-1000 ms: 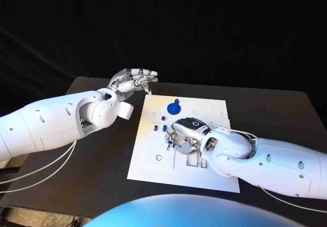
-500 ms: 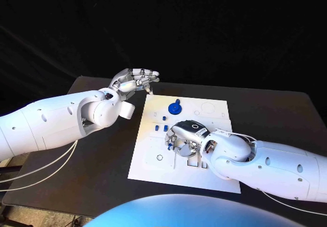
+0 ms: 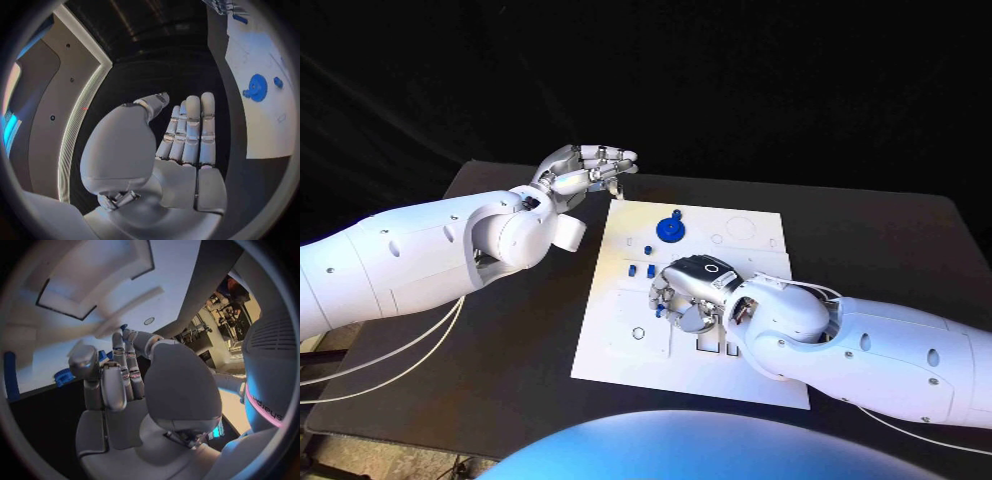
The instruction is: Assemble the parts on the task board
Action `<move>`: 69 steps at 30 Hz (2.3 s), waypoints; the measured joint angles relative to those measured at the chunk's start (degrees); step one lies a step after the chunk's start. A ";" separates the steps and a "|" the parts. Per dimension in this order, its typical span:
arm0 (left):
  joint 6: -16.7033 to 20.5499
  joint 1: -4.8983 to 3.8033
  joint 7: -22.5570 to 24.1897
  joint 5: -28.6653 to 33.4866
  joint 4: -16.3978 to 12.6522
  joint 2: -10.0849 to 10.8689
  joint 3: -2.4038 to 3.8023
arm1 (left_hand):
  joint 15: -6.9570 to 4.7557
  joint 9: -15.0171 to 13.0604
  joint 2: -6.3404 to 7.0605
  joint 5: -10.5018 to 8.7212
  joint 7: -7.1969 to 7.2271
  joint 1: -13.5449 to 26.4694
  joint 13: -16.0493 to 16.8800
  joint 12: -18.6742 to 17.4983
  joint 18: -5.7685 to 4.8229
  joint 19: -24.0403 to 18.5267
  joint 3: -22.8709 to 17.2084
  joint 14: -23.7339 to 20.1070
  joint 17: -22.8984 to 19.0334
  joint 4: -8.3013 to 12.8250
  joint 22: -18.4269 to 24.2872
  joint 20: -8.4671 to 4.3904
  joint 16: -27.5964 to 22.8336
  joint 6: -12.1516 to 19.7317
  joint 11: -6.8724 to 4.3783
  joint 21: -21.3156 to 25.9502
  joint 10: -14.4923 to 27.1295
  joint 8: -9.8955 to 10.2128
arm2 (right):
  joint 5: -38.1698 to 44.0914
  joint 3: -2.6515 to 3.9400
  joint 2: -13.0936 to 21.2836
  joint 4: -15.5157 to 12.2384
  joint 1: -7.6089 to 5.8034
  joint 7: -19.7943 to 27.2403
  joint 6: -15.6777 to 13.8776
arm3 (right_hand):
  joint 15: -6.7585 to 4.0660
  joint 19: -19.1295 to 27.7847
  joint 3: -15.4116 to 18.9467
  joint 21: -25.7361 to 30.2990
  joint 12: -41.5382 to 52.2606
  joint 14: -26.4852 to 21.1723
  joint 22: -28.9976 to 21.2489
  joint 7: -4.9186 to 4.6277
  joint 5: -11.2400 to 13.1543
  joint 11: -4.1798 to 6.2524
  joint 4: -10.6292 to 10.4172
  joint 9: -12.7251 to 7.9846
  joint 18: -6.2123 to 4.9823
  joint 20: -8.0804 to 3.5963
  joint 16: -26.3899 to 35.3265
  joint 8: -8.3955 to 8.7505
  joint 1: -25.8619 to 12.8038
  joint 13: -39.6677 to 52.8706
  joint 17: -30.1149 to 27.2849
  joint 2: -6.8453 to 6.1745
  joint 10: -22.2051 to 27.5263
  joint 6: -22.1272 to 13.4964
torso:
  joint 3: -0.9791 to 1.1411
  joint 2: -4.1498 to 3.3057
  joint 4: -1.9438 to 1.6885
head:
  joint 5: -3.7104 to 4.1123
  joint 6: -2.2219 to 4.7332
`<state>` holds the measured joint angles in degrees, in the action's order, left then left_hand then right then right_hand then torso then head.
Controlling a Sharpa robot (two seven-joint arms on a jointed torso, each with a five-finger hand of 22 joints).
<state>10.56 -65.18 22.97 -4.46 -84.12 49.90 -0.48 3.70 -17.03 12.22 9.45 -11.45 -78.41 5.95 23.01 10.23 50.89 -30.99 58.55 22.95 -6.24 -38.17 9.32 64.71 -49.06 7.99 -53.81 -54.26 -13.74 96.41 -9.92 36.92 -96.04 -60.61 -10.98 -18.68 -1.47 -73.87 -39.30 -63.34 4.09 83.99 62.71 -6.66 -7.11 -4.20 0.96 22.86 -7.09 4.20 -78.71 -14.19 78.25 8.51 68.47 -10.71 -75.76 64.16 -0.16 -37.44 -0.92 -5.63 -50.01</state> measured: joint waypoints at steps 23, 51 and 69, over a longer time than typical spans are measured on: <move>-0.01 0.00 -0.15 0.01 0.10 0.05 -0.01 | 0.00 -0.05 0.00 0.00 0.00 0.00 0.00 0.11 0.00 0.00 0.19 0.00 -0.06 -0.14 0.14 0.00 0.00 0.00 0.00 0.14 0.00 0.00 | 2.98 -0.17 -0.05 -0.45 0.21 -1.33 1.72 | 1.42 1.24 3.36 1.36 -0.36 0.20 -0.45 -1.68 -0.10 -0.43 -1.46 -0.72 -0.01 1.67 -0.73 3.87 -6.02 -1.48 0.06 -3.51 6.84 -7.45 | 0.03 0.06 0.06 | 0.12 0.00; -0.01 0.01 -0.34 0.03 0.32 0.49 -0.09 | 0.00 -0.12 0.00 0.00 0.00 0.00 0.00 0.24 -0.01 0.00 0.55 0.00 -0.10 -0.24 0.31 0.00 0.00 0.00 0.00 0.40 0.42 0.00 | -6.59 0.42 19.39 -7.82 -8.16 -3.45 -1.64 | 2.12 1.31 32.18 5.67 6.30 0.00 -1.94 -1.36 -0.55 -1.59 -9.64 -2.67 0.00 2.76 -1.88 7.20 3.36 -4.58 -1.25 -1.49 17.26 -8.41 | -0.02 0.17 0.20 | 2.02 0.00; -0.04 0.00 -0.43 0.03 0.39 0.38 -0.16 | 0.00 -0.10 0.00 0.00 0.00 0.00 -0.01 0.24 0.00 0.00 0.55 0.00 -0.10 -0.24 0.31 0.00 0.00 0.00 0.00 0.39 0.42 0.00 | -7.46 0.35 17.06 -4.73 -7.16 -3.27 2.61 | 2.70 -0.75 39.39 3.41 9.83 0.04 1.19 -1.39 -0.55 -1.03 -17.48 -2.62 0.00 2.54 -2.68 7.11 11.47 -4.53 -0.67 0.31 17.37 -8.53 | -0.02 0.08 0.04 | 2.21 0.00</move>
<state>10.52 -65.17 22.54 -4.44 -83.73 50.28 -0.65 3.70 -17.13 12.22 9.45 -11.45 -78.41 5.94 23.25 10.23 50.89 -30.44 58.55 22.85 -6.48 -37.86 9.31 64.71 -49.05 7.99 -53.42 -53.85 -13.74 88.96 -9.57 53.98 -100.77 -67.77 -14.24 -16.07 1.23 -74.62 0.09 -59.93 13.92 84.02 63.90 -8.05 -7.66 -5.23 -16.52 20.24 -7.09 6.74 -81.39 -7.08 89.73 3.98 67.80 -10.40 -58.39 55.63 -0.18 -37.35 -0.88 -3.42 -50.01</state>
